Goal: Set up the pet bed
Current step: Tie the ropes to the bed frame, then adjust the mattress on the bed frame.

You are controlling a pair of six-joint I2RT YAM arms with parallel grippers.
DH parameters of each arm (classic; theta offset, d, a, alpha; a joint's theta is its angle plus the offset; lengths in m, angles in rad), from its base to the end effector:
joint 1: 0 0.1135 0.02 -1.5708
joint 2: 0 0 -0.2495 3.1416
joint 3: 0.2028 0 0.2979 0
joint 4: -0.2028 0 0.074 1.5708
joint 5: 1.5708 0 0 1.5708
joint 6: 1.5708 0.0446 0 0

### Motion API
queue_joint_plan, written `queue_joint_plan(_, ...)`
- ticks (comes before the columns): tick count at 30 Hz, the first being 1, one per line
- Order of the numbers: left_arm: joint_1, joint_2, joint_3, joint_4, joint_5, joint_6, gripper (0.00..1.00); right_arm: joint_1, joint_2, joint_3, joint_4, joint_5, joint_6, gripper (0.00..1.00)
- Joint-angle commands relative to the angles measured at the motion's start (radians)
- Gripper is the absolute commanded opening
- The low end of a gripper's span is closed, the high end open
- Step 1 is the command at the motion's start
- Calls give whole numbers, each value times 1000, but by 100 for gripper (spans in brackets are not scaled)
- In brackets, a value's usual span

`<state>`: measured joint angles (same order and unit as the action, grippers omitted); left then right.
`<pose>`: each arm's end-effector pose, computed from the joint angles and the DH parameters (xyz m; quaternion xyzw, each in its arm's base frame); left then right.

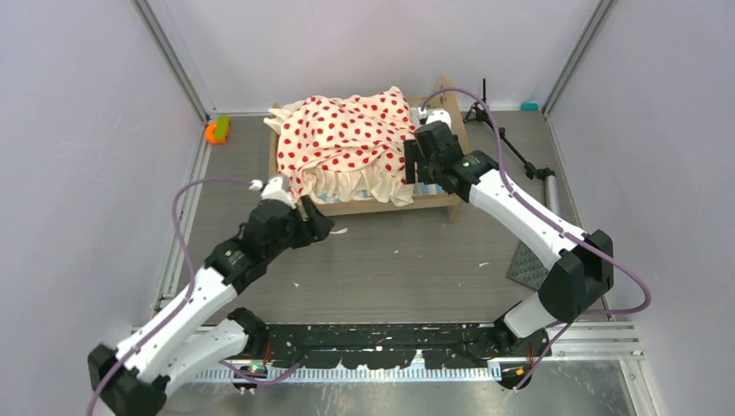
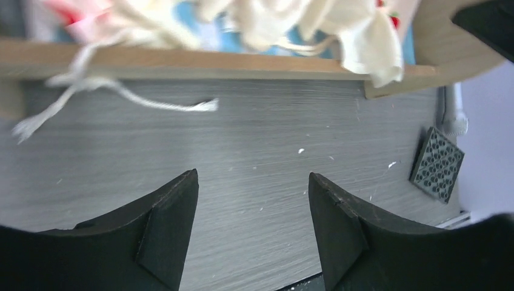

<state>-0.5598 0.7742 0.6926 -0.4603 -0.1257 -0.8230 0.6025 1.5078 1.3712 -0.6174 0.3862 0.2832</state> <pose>0.2052 -0.1220 0.2630 -0.1446 0.8573 -0.2710 0.4132 0.3272 0.2047 0.3033 -0.0679 0.9014 0.0079 0.4276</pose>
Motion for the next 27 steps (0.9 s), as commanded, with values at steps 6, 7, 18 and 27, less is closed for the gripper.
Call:
queue_joint_plan(6, -149, 425, 211, 291, -205, 178, 69, -51, 140, 109, 39, -130, 27, 79)
queue_joint_plan(7, -150, 451, 215, 328, -205, 187, 69, -58, 146, 110, 47, -141, 27, 79)
queue_joint_plan(18, -151, 698, 416, 356, -142, 272, 66, -75, 151, 126, 49, -199, 16, 79)
queue_joint_plan(27, -149, 830, 491, 397, 157, 441, 59, -81, 158, 145, 30, -182, 34, 79)
